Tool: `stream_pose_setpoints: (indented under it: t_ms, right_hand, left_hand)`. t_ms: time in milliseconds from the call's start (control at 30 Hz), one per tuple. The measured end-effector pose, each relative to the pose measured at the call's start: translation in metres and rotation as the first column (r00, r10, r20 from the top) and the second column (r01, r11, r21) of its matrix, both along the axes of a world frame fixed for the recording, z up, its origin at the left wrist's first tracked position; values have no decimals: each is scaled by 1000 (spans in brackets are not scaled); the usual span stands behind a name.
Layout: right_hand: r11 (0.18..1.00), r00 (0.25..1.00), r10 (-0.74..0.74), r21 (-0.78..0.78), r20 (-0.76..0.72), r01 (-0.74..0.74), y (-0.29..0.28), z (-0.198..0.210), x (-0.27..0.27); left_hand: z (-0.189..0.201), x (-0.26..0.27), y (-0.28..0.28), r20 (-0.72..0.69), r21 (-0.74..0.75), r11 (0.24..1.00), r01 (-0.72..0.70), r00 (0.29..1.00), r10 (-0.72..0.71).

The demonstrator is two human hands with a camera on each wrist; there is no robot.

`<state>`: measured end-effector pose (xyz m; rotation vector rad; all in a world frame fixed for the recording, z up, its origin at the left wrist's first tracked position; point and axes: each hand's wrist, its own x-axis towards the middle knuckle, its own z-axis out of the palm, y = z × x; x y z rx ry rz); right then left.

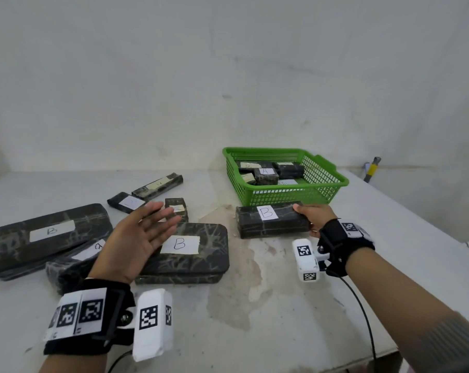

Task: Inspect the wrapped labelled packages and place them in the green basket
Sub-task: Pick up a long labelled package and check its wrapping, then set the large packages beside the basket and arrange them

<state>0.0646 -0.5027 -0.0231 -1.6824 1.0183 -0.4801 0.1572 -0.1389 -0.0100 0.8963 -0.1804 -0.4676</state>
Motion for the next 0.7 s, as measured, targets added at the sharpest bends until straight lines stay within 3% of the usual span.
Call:
stream_pose_setpoints:
  t_ms: [100,267,500,700]
  right_hand:
    - [997,994,32,-71,-101,-39,-2,0,5]
    - [983,977,183,2,-106,-184,-1,4,0]
    - [976,972,158,-122,-175,-180,-15,3,7]
    - [962,973,123,-216,-194,-165,-16,1,7]
  left_hand:
    - [-3,2,0,10,8,1000,0,1000,0]
    - [-9,8,1,59,40,999,4,998,-6]
    - [-11,15,9,126,-26,999,21,992,-18]
    - [-12,17,12,255,11,1000,-3,967,0]
